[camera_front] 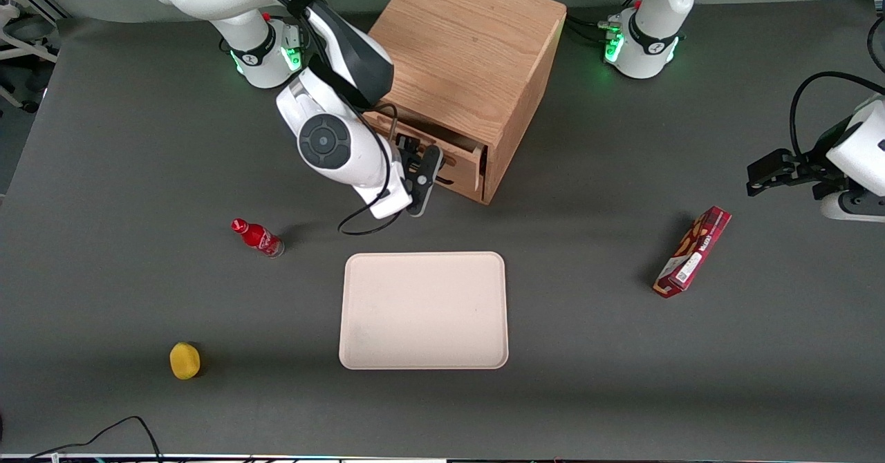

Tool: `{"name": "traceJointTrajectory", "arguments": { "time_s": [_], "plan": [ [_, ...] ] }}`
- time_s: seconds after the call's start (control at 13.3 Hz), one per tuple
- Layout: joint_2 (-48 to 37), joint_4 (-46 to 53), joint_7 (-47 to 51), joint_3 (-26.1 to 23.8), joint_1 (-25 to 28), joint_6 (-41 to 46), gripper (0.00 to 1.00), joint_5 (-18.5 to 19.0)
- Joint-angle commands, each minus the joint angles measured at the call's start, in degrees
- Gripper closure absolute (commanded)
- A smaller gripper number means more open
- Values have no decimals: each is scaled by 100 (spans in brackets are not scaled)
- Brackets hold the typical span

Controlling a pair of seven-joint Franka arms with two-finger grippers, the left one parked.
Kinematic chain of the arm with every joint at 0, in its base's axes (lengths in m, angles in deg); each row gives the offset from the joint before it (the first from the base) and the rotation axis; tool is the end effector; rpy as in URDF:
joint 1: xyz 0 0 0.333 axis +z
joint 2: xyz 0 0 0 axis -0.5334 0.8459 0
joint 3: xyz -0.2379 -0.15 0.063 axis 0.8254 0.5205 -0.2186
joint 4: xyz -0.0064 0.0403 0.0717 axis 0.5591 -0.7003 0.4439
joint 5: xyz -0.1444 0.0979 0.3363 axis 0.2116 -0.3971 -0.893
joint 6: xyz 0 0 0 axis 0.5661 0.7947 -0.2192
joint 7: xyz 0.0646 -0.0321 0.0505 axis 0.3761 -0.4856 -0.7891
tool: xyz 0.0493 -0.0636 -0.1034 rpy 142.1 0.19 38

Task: Open upper drawer
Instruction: 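Pull the handle with the right gripper, sliding the upper drawer out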

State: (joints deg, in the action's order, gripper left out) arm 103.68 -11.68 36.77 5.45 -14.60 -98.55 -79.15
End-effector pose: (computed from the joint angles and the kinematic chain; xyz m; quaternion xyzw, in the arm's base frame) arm 0.4980 0.3963 0.3298 -0.8243 -0.5425 0.0619 0.1495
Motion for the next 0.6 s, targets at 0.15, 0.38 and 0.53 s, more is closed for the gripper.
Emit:
{"name": "traceJointTrajectory", "arguments": {
  "time_s": [0.15, 0.38, 0.53],
  "plan": [
    [146, 202, -112, -1, -66, -46, 0, 253],
    [173, 316, -112, 8, -145, -46, 0, 333],
    [190, 377, -226, 8, -189, -46, 0, 333]
  ]
}}
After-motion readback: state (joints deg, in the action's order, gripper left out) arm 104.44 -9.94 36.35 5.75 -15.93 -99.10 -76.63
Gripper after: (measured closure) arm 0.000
